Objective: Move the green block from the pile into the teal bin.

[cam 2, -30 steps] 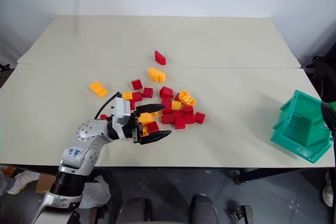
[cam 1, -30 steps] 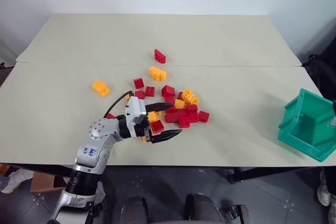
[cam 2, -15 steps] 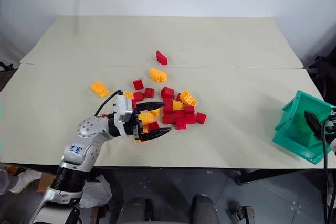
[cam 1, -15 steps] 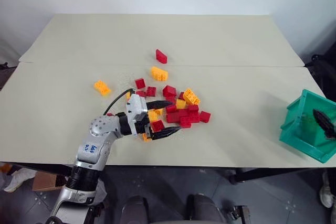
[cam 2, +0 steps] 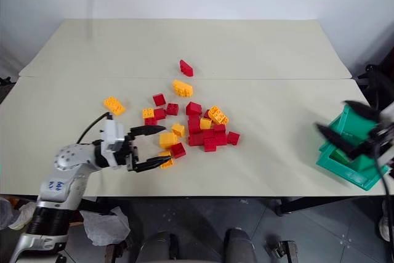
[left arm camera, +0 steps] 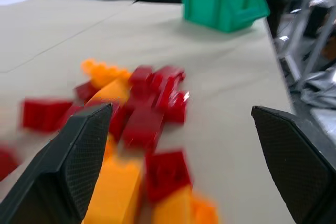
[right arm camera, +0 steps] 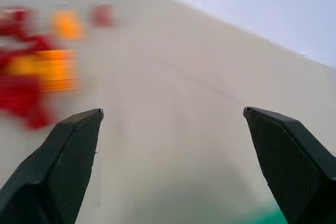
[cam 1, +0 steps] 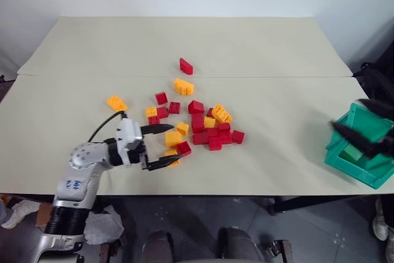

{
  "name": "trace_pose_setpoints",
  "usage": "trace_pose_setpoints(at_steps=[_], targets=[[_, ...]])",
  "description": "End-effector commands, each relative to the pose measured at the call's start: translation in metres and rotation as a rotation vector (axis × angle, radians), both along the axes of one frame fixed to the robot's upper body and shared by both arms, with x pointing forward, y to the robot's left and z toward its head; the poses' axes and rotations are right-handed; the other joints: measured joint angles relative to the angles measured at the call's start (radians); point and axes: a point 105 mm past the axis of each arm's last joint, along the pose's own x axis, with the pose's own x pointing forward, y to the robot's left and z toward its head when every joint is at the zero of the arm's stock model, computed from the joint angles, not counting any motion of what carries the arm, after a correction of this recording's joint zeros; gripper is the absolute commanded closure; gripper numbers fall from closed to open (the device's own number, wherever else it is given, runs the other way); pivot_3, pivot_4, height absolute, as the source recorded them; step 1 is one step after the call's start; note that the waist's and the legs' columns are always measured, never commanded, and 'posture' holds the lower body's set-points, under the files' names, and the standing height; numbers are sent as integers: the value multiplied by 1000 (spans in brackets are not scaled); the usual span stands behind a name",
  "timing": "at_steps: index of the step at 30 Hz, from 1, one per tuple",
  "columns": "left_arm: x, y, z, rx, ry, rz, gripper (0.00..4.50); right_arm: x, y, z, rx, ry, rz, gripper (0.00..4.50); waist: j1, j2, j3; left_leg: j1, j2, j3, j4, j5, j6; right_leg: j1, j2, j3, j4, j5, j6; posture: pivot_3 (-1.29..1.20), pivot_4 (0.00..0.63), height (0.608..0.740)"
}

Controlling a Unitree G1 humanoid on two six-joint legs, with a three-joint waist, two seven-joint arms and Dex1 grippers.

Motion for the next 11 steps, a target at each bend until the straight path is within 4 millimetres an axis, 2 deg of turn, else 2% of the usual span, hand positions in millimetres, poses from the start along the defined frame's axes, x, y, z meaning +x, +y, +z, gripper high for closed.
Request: trace_pose_setpoints(at_steps=[1, 6, 11], targets=[[-8, 30, -7, 69, -5, 91, 0, -11, 39, -24, -15, 20, 235, 14, -3, -1, 0, 0, 0, 0, 0, 0, 0, 0, 0, 0, 0, 0, 0, 0, 150, 740], [-13, 51, -12, 90, -21, 202, 0, -11, 45, -55, -34, 67, 305, 14, 13, 0, 1, -1, 0, 1, 0, -1, 1, 0, -1, 0, -1, 0, 0, 0, 150, 740], [-13, 63, -6, 75, -67, 295, 0, -2, 39, -61, -8, 44, 274, 14, 10, 0, 0, 0, 0, 1, 0, -1, 1, -1, -1, 0, 0, 0, 0, 0, 150, 740]])
